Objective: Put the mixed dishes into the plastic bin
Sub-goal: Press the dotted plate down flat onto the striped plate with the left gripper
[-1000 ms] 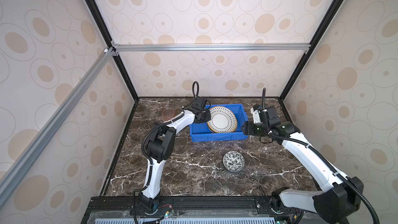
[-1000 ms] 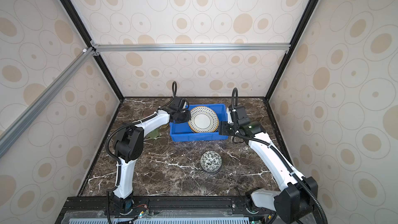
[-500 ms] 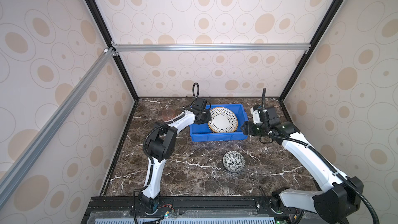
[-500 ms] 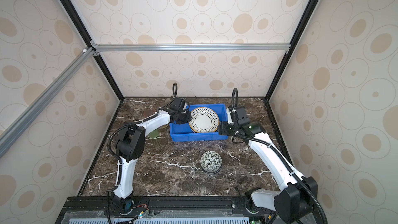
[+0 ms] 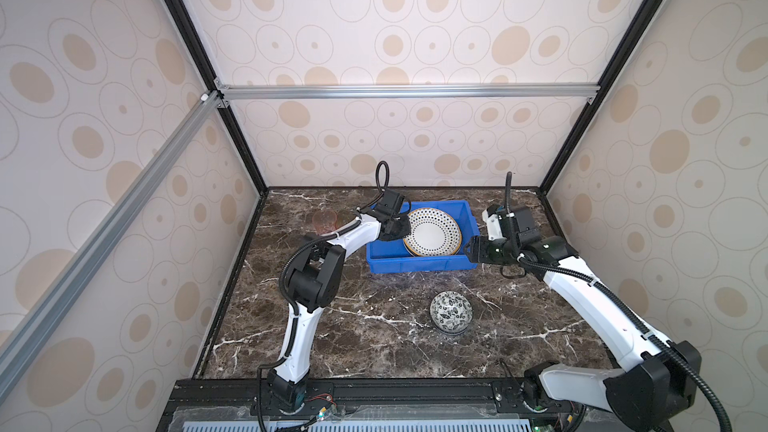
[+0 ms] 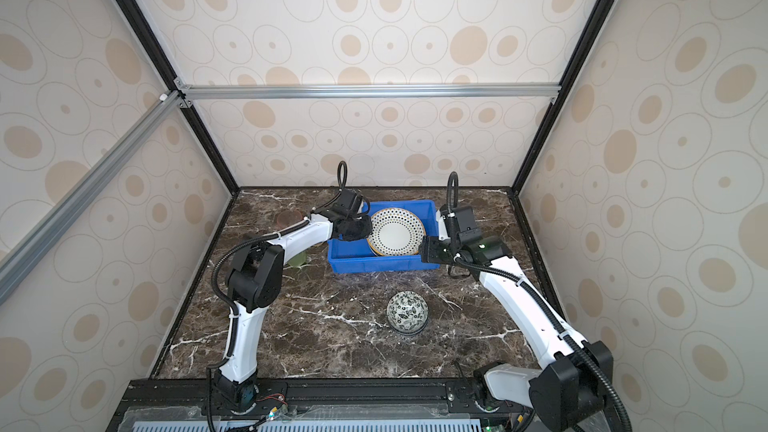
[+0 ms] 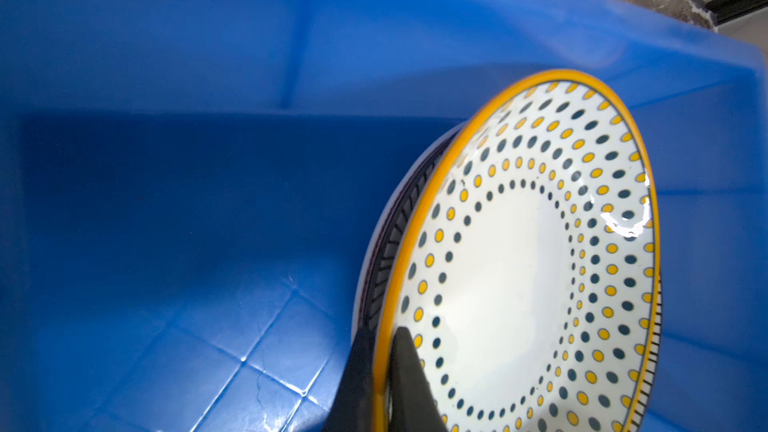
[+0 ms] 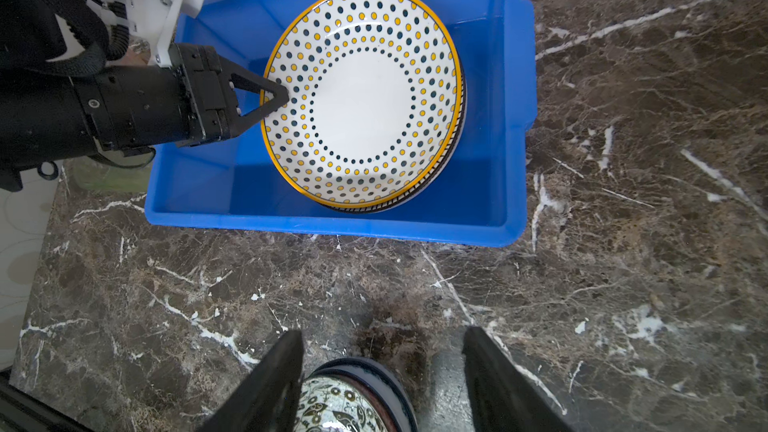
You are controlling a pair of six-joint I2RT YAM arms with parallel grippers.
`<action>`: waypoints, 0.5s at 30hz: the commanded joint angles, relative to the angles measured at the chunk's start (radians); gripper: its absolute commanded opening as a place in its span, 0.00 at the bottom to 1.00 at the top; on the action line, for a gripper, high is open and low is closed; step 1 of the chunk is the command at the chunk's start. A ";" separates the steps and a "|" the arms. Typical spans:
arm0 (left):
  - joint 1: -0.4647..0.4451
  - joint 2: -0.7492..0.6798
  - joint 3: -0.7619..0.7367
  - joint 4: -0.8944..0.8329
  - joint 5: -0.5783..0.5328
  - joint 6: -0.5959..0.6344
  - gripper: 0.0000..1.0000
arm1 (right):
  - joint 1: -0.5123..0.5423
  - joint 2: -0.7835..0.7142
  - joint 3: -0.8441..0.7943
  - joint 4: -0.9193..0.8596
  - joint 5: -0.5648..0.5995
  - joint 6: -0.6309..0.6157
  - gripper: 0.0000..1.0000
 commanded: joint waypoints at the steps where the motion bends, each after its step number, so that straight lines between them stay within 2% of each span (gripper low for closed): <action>1: -0.031 0.038 0.025 -0.039 -0.002 0.020 0.10 | -0.007 -0.029 -0.014 -0.020 -0.005 0.009 0.65; 15: -0.045 0.045 0.037 -0.075 -0.037 0.034 0.15 | -0.007 -0.027 -0.016 -0.026 -0.019 0.014 0.65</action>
